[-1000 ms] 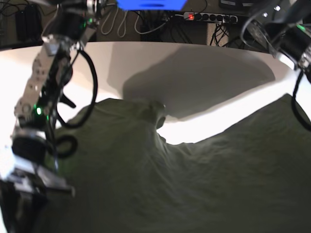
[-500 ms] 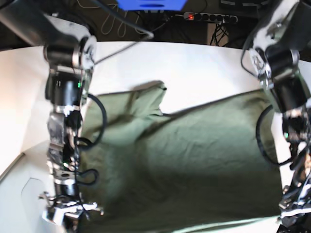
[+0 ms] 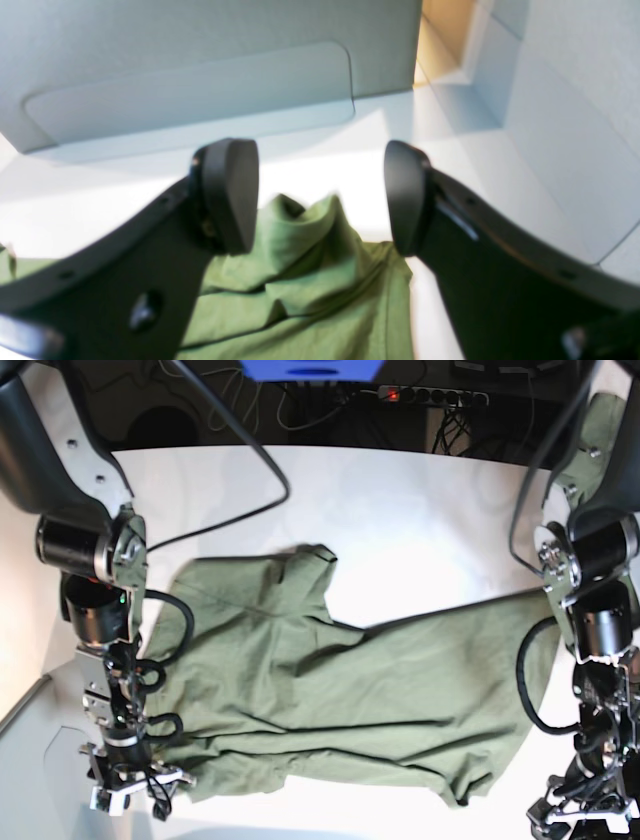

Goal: Layout the t-shirt on the table in an organized manner, then fold the t-shirt properly
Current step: 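Release the shirt and raise both grippers away, then grasp the shirt's collar-side edge with both grippers and pull it taut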

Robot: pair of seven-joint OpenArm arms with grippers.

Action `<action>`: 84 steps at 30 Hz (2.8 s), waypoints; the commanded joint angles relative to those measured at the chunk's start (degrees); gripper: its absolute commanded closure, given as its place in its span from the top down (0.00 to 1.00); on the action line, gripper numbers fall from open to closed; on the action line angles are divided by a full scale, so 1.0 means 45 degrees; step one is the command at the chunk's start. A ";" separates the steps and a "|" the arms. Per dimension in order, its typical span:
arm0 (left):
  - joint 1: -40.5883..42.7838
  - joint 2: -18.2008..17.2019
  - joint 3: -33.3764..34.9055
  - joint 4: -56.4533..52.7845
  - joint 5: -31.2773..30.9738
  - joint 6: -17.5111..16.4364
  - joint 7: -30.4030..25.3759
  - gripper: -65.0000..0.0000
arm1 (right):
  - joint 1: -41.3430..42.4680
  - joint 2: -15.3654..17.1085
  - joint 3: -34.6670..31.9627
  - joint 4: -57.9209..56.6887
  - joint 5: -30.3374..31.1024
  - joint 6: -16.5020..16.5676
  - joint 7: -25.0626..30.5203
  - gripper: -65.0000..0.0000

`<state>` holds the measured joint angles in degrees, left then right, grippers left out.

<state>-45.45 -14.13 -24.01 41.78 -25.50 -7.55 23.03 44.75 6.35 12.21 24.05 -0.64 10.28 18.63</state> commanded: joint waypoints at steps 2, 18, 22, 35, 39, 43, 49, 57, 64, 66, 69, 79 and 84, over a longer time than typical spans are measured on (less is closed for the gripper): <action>0.0088 -0.0132 -0.0066 0.0415 -0.0127 -0.0188 -0.0223 0.87 | 0.0204 0.0142 0.0013 0.0252 0.0075 -0.0009 0.0421 0.61; 0.9973 -0.0132 -0.0906 0.7683 -0.0127 -0.0207 -0.0282 0.87 | -0.5168 -0.0151 0.0013 0.4589 0.0114 -0.0009 0.0304 0.61; 1.0696 -0.0132 -0.1395 0.6960 -0.0068 -0.0207 -0.0282 0.87 | -0.7513 -0.0366 -0.0007 0.7480 0.0114 -0.0009 0.0304 0.61; 0.8918 -0.0718 -0.1141 0.3053 -0.0048 -0.0207 -0.0282 0.87 | -1.2514 -0.1343 -0.0046 1.1544 0.0114 -0.0009 0.0304 0.61; 0.8645 -0.1031 -0.0222 0.2506 -0.0048 -0.0207 -0.0282 0.87 | -1.3100 -0.1577 -0.0046 1.1544 0.0114 -0.0009 0.0304 0.61; 0.8352 -0.1070 0.0657 0.2252 -0.0048 -0.0207 -0.0282 0.83 | -1.3530 -0.1616 -0.0046 1.1544 0.0114 -0.0009 0.0343 0.61; 0.7863 -0.1070 0.0774 0.1548 -0.0048 -0.0227 -0.0301 0.47 | -1.3647 -0.1753 -0.0085 1.1466 0.0094 -0.0009 0.0284 0.62; 0.7414 -0.1089 0.0696 0.0806 -0.0048 -0.0227 -0.0282 0.00 | -1.3080 -0.1694 -0.1081 1.1466 0.0094 -0.0009 -0.1748 0.62; 0.7473 -0.1304 0.0657 0.0884 -0.0127 -0.0227 -0.0282 0.00 | -1.1947 -0.1694 -0.1160 1.0469 0.0094 -0.0009 -0.3564 0.62; 0.7473 -0.1402 0.0657 0.0884 -0.0127 -0.0227 -0.0282 0.00 | -1.1791 -0.1694 -0.1160 1.0293 0.0094 -0.0009 -0.3994 0.61; 0.7473 -0.1578 0.0657 0.1060 -0.0127 -0.0227 -0.0262 0.00 | -1.1791 -0.1694 -0.1160 1.0332 0.0094 -0.0009 -0.4522 0.59; 0.8528 -0.1578 0.0637 0.4342 -0.0146 -0.0207 -0.0165 0.00 | -1.1986 -0.1401 -0.0925 1.1368 0.0075 -0.0009 -0.4580 0.00; 0.8918 -0.1519 0.0071 0.5631 -0.0146 -0.0207 -0.0165 0.00 | -1.2358 -0.0659 -0.0593 1.3966 0.0114 -0.0009 -0.4600 0.00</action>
<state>-4.40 -19.77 -23.07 65.91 -25.91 -8.62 23.92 -11.33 3.36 9.52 85.76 -0.75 10.20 -4.16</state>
